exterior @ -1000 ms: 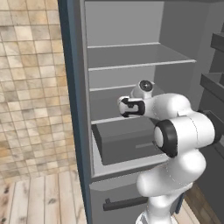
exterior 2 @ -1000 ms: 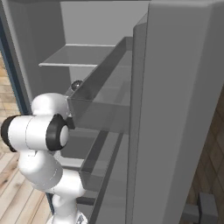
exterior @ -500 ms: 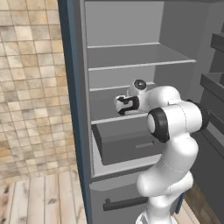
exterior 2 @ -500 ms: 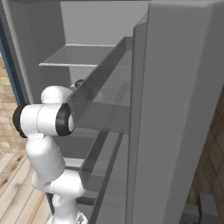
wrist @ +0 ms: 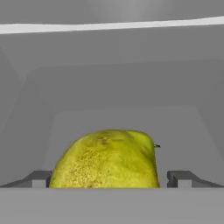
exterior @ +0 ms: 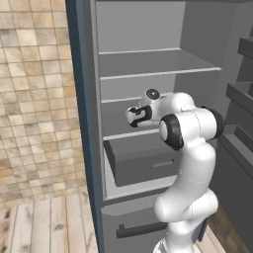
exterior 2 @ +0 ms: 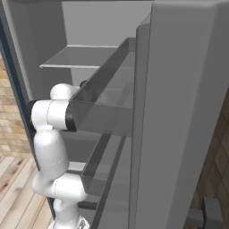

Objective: Pick the mango and pear from the fridge and place them inside the tupperware on the counter.

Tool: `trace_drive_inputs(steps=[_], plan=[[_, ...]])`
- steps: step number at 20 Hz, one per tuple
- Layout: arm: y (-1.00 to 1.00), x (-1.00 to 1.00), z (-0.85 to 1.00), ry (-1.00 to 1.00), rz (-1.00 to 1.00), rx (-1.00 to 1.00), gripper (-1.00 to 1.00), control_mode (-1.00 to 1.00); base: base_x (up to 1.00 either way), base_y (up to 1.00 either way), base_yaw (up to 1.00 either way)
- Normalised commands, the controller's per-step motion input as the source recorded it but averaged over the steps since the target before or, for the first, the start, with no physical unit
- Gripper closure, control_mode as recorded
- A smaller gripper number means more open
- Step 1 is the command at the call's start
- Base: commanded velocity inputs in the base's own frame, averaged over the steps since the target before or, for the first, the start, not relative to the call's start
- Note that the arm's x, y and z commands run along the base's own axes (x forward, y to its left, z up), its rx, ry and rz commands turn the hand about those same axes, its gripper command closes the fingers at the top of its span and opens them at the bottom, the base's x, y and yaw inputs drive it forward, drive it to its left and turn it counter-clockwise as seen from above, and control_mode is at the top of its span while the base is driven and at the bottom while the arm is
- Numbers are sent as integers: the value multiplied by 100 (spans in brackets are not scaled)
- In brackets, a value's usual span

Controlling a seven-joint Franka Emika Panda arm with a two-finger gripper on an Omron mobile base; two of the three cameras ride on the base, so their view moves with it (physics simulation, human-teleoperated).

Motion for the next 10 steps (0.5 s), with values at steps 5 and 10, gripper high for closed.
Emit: trace_drive_inputs(steps=[5, 10], plan=[[9, 42, -31, 3, 0, 0, -100, -100, 0, 0, 0], [2, 28, -35, 3, 0, 0, -100, -100, 0, 0, 0]])
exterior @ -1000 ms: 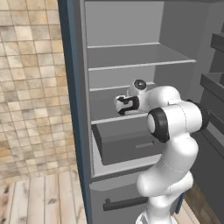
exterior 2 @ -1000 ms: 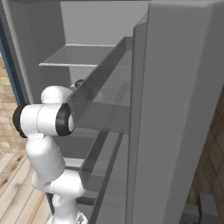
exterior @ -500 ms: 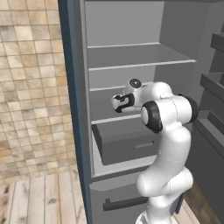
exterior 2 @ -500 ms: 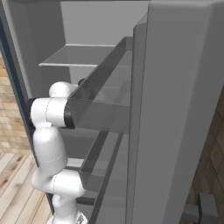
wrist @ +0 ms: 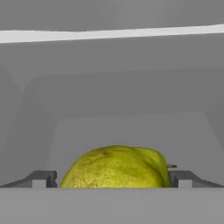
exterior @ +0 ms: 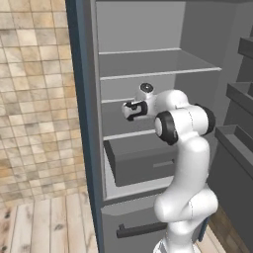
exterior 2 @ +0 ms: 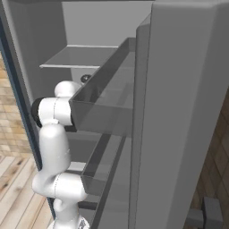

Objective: Pick the mango and pear from the fridge and place them inside the tupperware on the counter.

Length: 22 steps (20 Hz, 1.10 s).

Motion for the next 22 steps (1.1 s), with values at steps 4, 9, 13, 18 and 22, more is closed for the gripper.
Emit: trace_drive_inputs(steps=[4, 9, 13, 18, 22], plan=[[0, 0, -60, 11, 0, 0, -100, -100, 0, 0, 0], [-10, -28, -90, 14, -6, 0, -100, -100, 0, 0, 0], [-9, -60, -100, 16, -12, 0, -100, -100, 0, 0, 0], [-10, -63, -97, 8, -13, 0, -100, -100, 0, 0, 0], [-14, -4, -56, -2, -8, 0, -100, -100, 0, 0, 0]])
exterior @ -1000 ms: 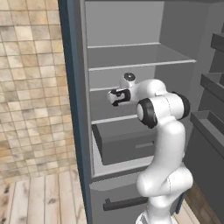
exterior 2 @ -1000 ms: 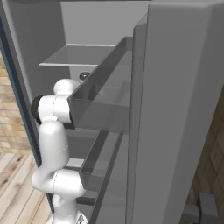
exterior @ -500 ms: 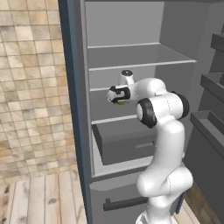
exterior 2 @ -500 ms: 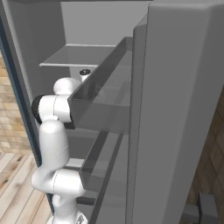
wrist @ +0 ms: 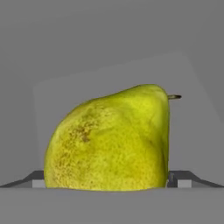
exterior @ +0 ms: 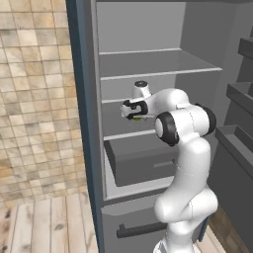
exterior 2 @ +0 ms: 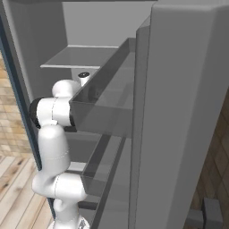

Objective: Pick the mango and pear from the fridge and place them inside the tupperware on the counter.

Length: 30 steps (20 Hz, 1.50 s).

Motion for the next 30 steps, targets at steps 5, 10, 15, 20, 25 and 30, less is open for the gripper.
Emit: trace_drive_inputs(steps=[5, 10, 15, 20, 25, 30], plan=[[-5, 1, -34, -8, -4, 0, 100, -100, 0, 0, 0], [-1, 14, -17, -7, 0, 0, 100, -100, 0, 0, 0], [-12, -89, -34, 3, -1, 0, 100, -100, 0, 0, 0], [-29, -100, 4, 3, 0, 2, 100, -100, 0, 0, 0], [-28, -100, 24, -5, 0, 0, 100, -100, 0, 0, 0], [-11, -100, 51, -11, 1, 0, 100, -100, 0, 0, 0]])
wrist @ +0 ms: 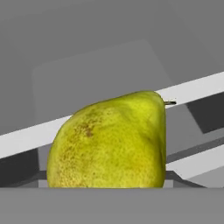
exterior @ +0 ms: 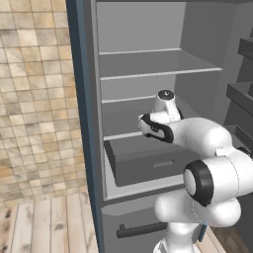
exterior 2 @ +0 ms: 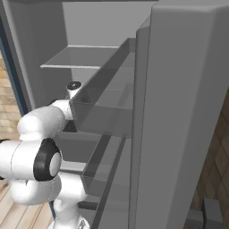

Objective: Pick the mango and pear from the fridge and place them inside the tupperware on the counter.

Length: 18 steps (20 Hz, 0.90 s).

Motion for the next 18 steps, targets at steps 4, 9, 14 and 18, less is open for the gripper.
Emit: trace_drive_inputs(steps=[4, 9, 14, 18], plan=[[0, -100, 76, -4, 3, 0, 100, -100, 0, 0, 0], [0, -100, 66, -3, 9, 0, 100, -100, 0, 0, 0], [0, -100, 73, -4, 8, 0, 100, -100, 0, 0, 0], [0, -84, 63, -11, 2, 0, 100, -100, 0, 0, 0]])
